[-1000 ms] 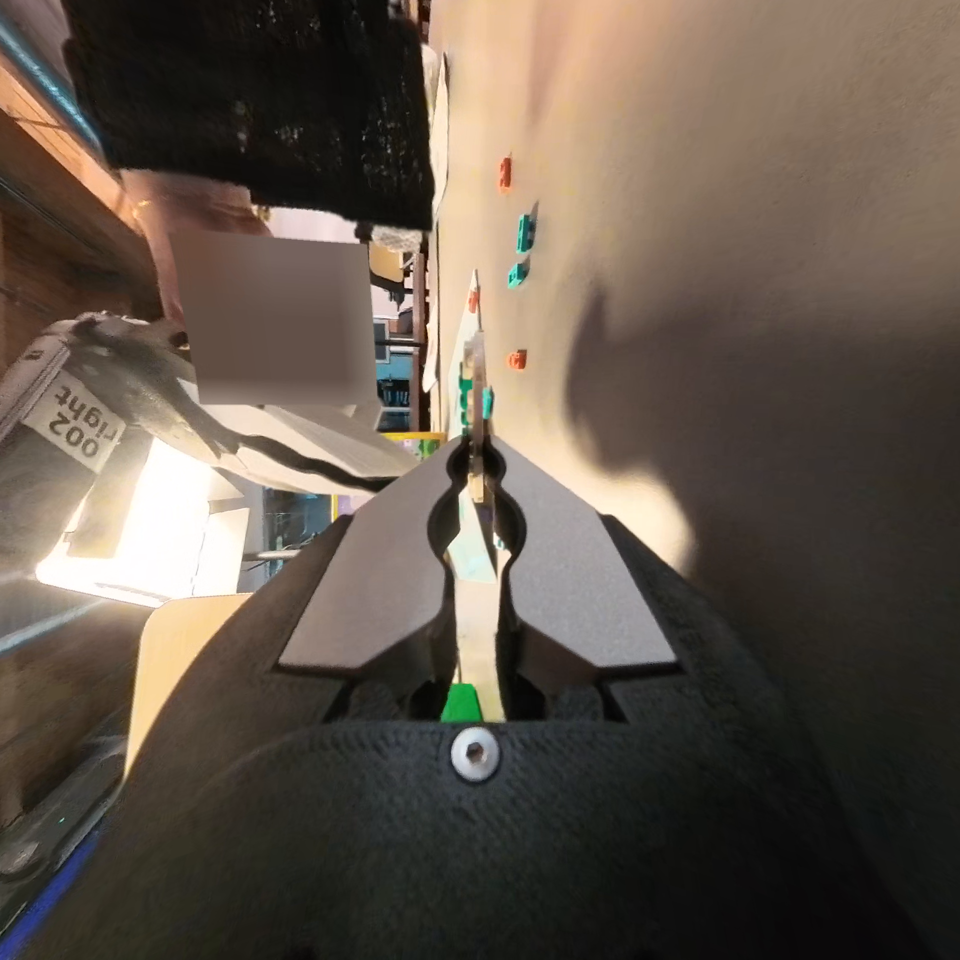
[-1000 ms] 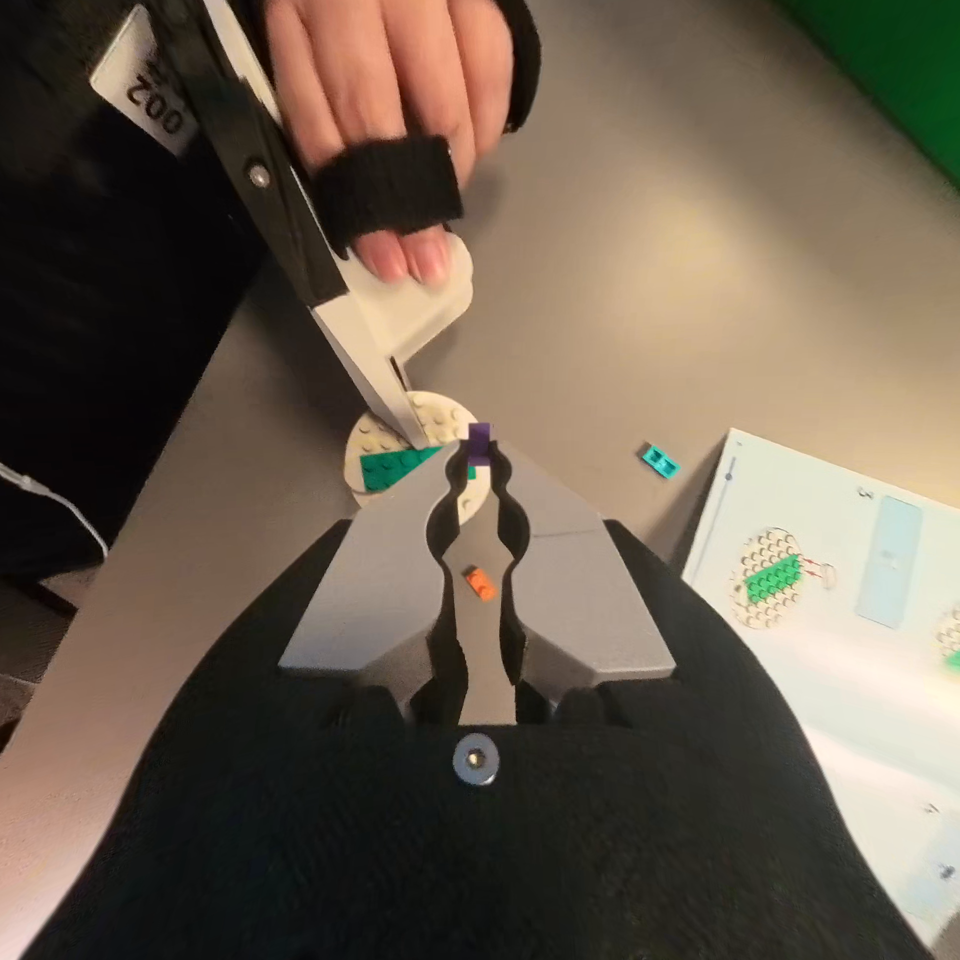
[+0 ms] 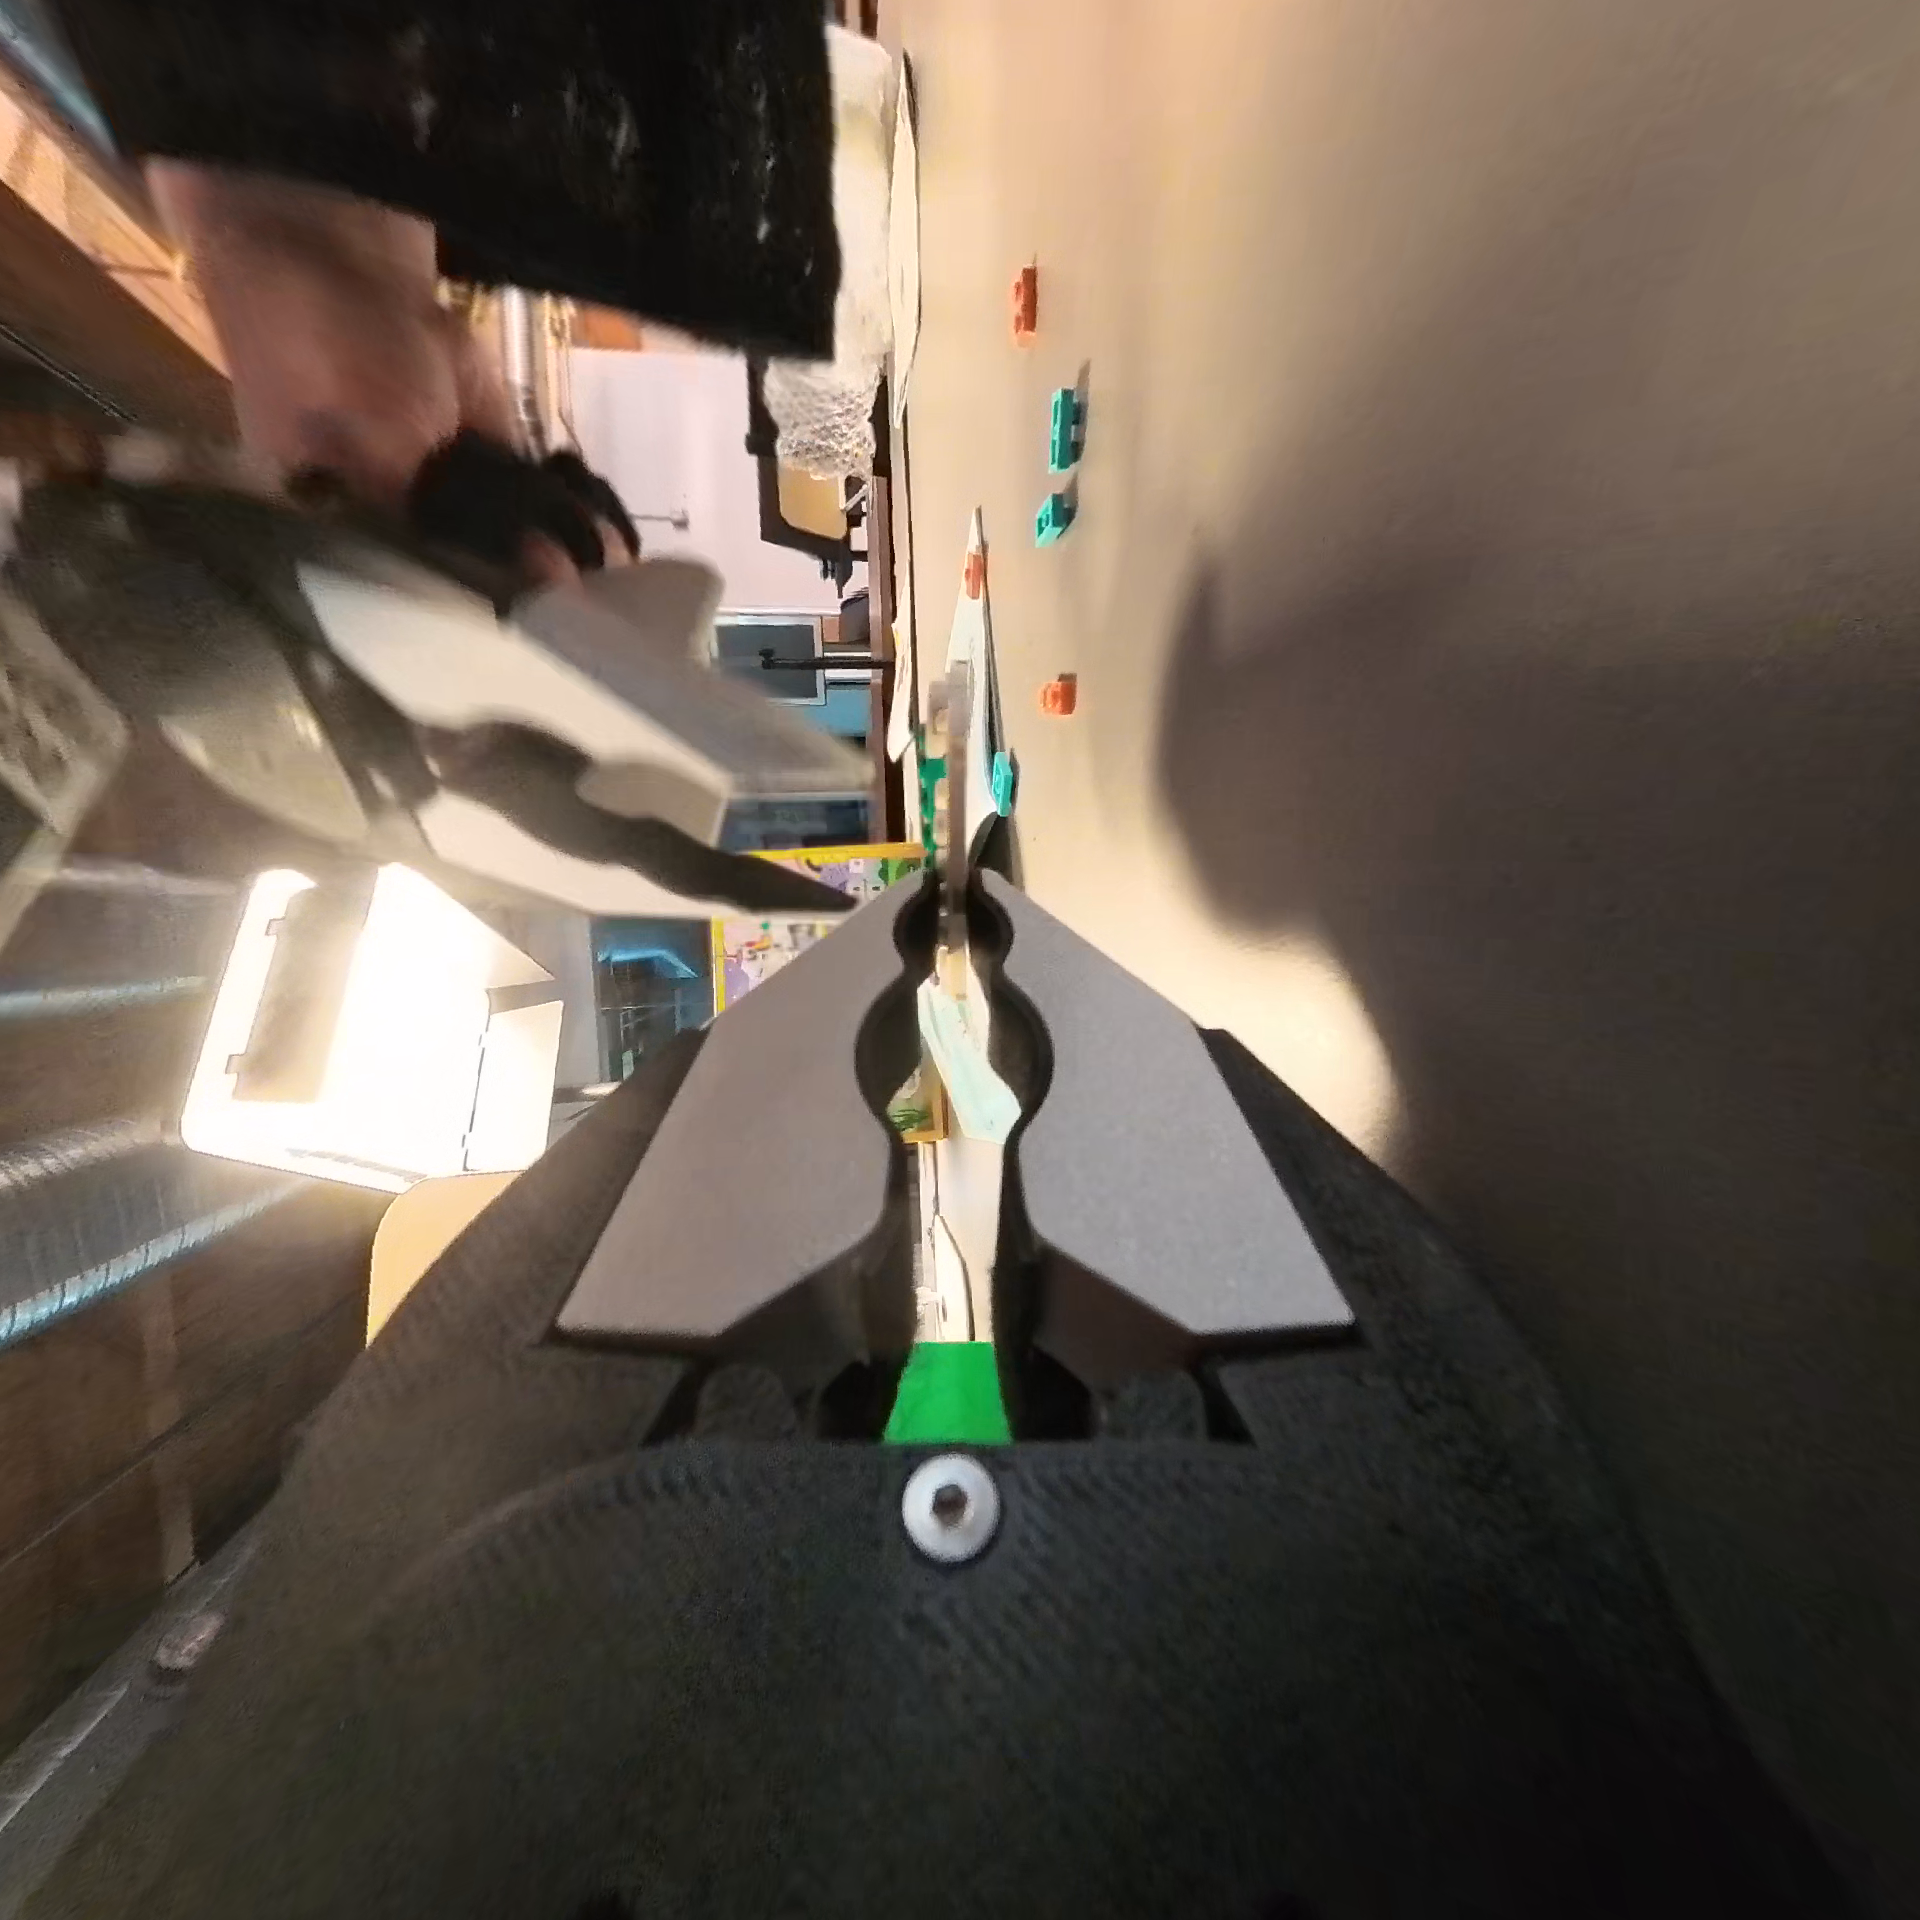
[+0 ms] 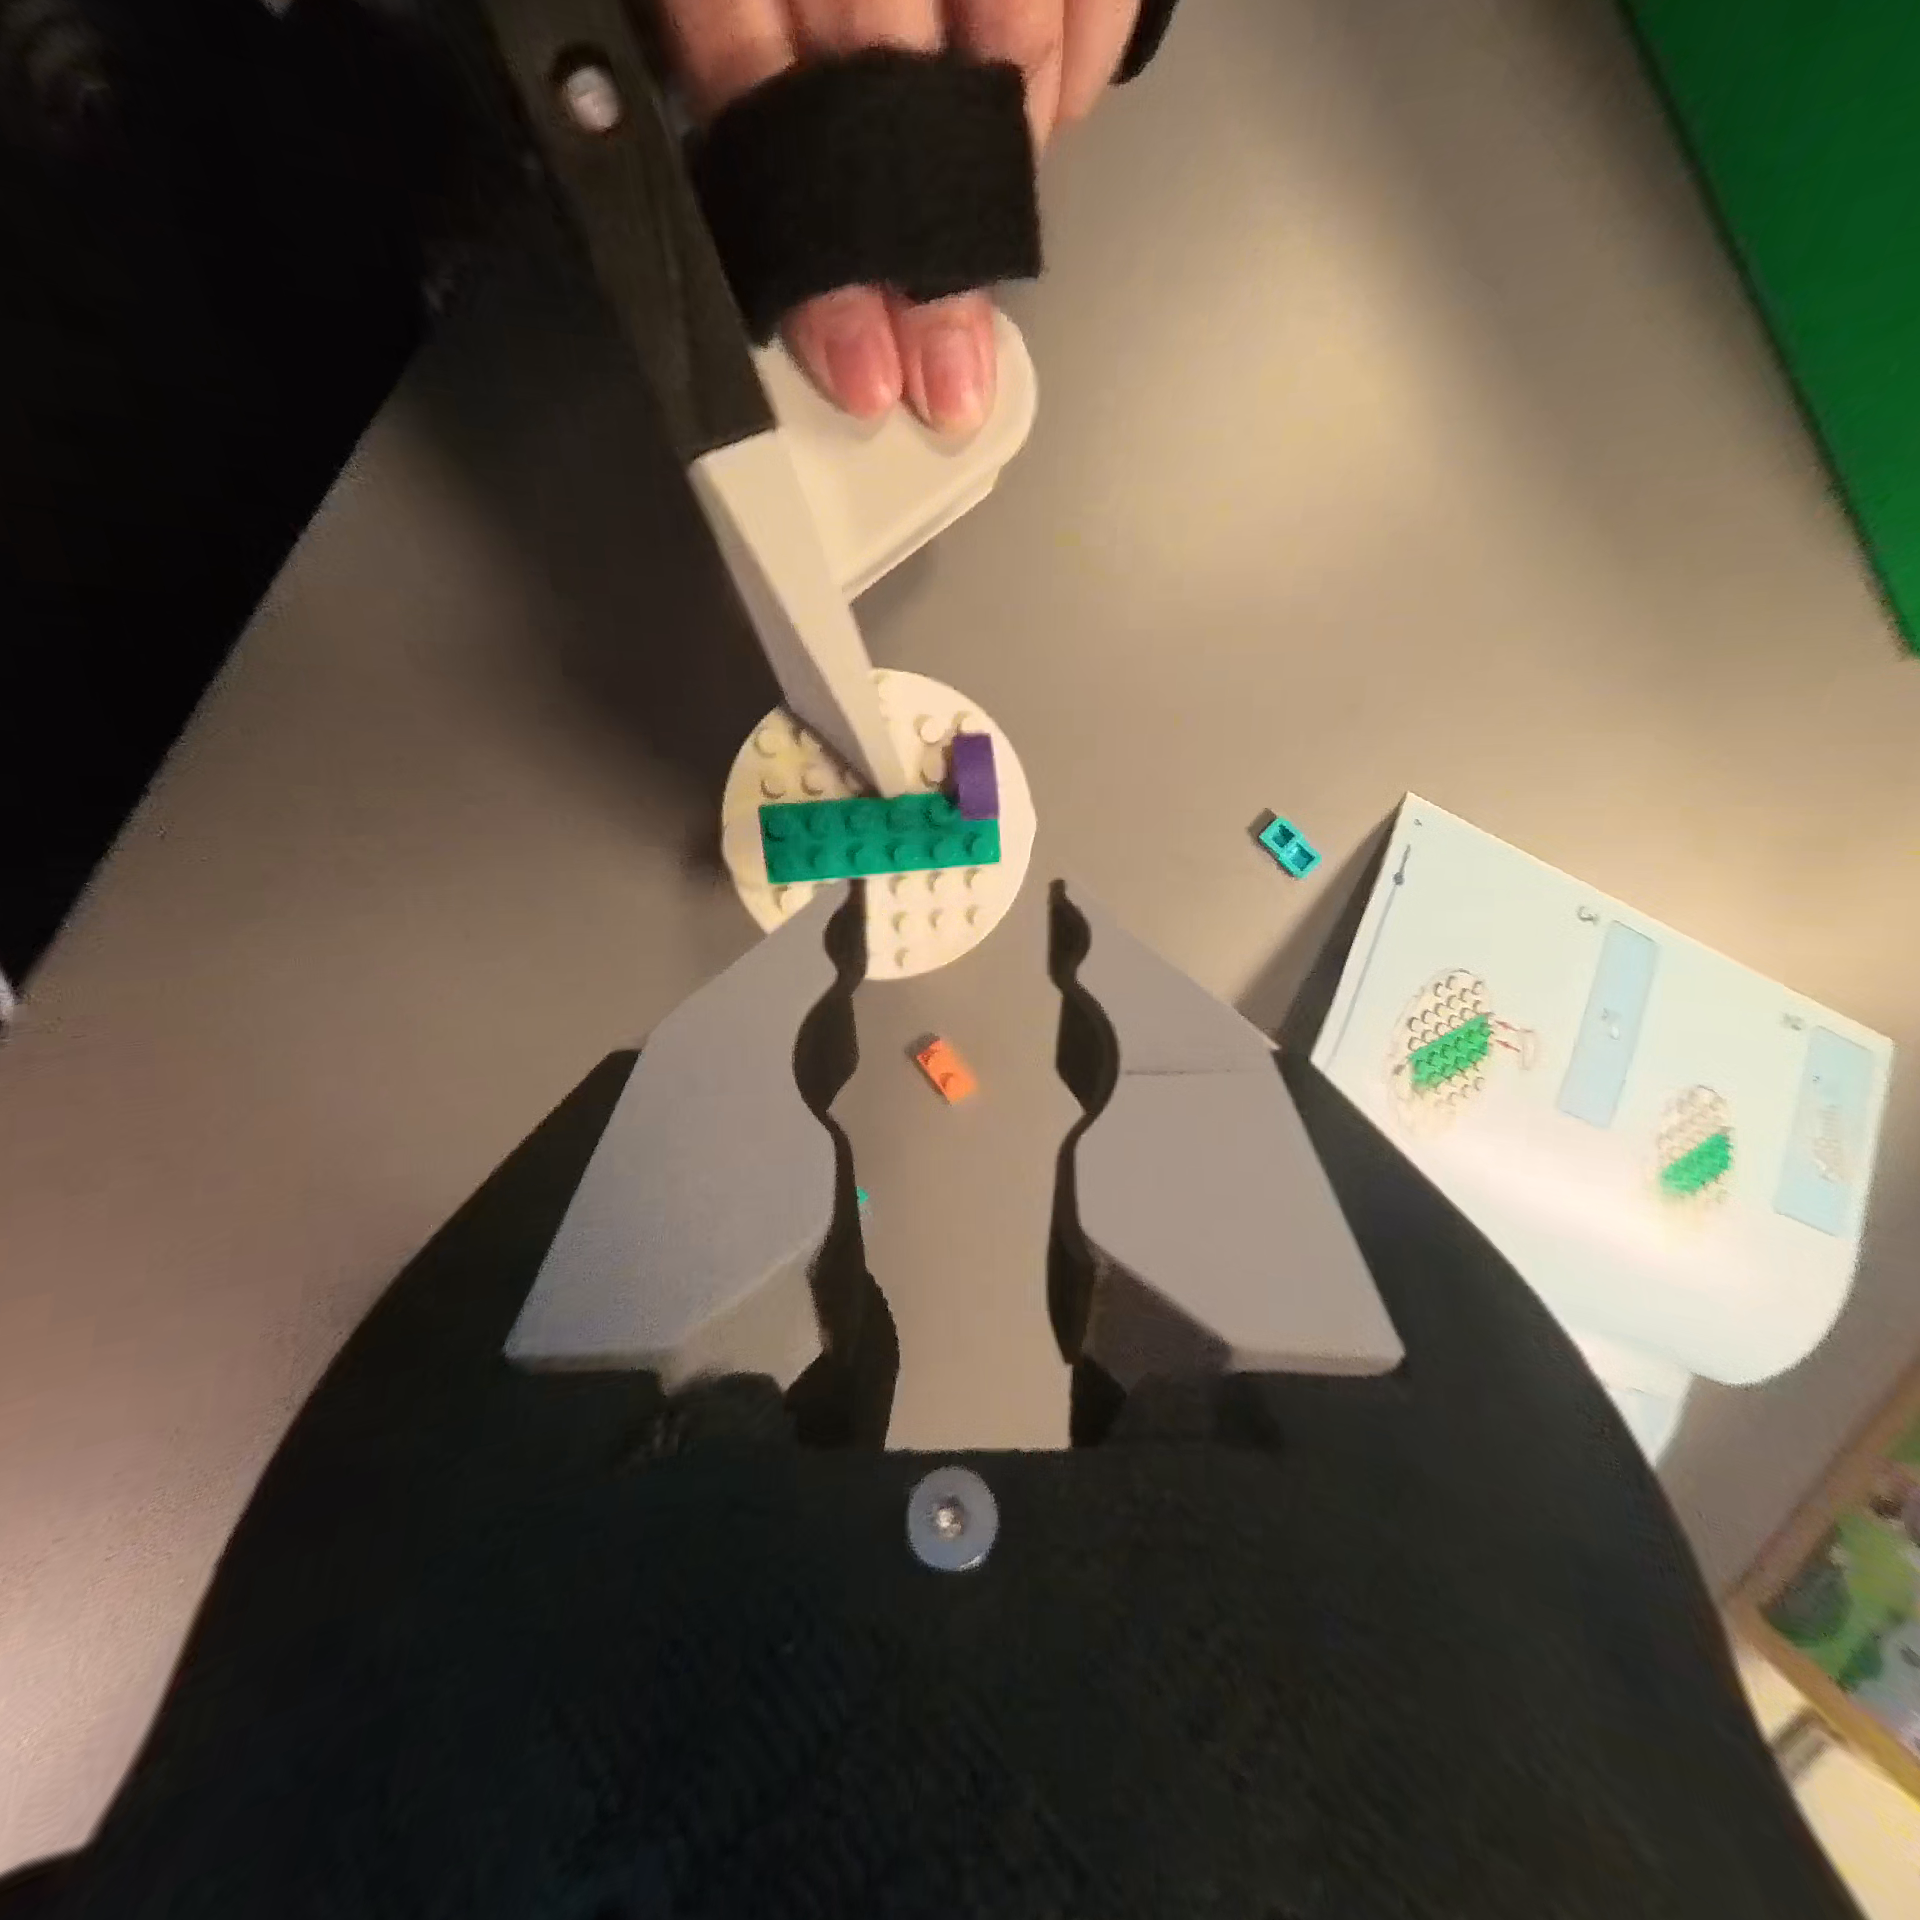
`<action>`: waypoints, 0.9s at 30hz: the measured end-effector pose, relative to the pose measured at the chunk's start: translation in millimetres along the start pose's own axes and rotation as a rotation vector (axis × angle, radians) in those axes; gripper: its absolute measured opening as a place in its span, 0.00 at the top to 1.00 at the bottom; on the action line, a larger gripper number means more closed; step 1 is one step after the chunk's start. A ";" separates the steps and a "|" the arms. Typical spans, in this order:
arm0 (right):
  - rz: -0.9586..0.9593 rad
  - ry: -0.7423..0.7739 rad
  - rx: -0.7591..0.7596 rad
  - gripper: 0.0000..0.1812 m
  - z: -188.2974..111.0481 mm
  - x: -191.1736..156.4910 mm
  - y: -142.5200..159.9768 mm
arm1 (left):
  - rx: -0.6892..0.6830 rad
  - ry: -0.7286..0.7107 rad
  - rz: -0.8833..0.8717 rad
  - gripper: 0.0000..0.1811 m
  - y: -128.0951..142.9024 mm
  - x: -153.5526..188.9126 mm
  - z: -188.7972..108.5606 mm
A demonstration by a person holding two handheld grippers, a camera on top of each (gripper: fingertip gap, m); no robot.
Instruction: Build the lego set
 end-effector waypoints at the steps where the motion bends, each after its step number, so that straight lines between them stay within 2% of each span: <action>1: -0.041 0.030 0.025 0.77 -2.5 -6.3 2.9 | -0.001 -0.002 0.000 0.98 0.1 -0.2 0.0; 3: -0.134 0.105 0.064 0.66 -4.7 -20.8 8.8 | -0.001 -0.005 0.000 0.98 0.2 -0.4 -0.1; 5: -0.227 0.239 0.094 0.48 -3.4 -33.5 13.2 | -0.002 -0.007 -0.001 0.98 0.4 -0.7 0.1; 7: -0.301 0.357 0.101 0.37 2.3 -45.4 16.5 | -0.003 -0.007 -0.002 0.98 0.2 -0.7 0.3; 8: -0.335 0.392 0.092 0.36 7.4 -51.4 17.8 | -0.003 -0.009 -0.003 0.98 0.0 -0.9 0.4; 11: -0.454 0.496 0.030 0.35 23.4 -63.9 21.1 | 0.004 -0.014 -0.019 0.98 -0.1 -2.1 0.4; 13: -0.500 0.550 0.032 0.40 28.3 -67.8 21.6 | 0.006 -0.012 -0.026 0.98 0.1 -2.4 0.3; 18: -0.453 0.582 0.062 0.41 27.6 -67.8 25.3 | 0.009 -0.006 -0.028 0.98 -0.4 -2.3 0.6; 23: -0.376 0.645 0.090 0.41 13.9 -72.4 34.2 | 0.013 -0.020 -0.038 0.98 2.0 -5.6 0.7; 27: -0.273 0.726 0.136 0.42 -11.9 -76.5 48.9 | 0.005 -0.066 -0.089 0.98 5.5 -20.7 4.8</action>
Point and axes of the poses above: each gripper's, where its closed fingertips meet, z out along the fingers, y out of its underside, x = y × z across the jaws, the point moved 10 cm from there along -z, back along the fingers, and after that the axes turned 1 degree about x, right-handed, at the moved point
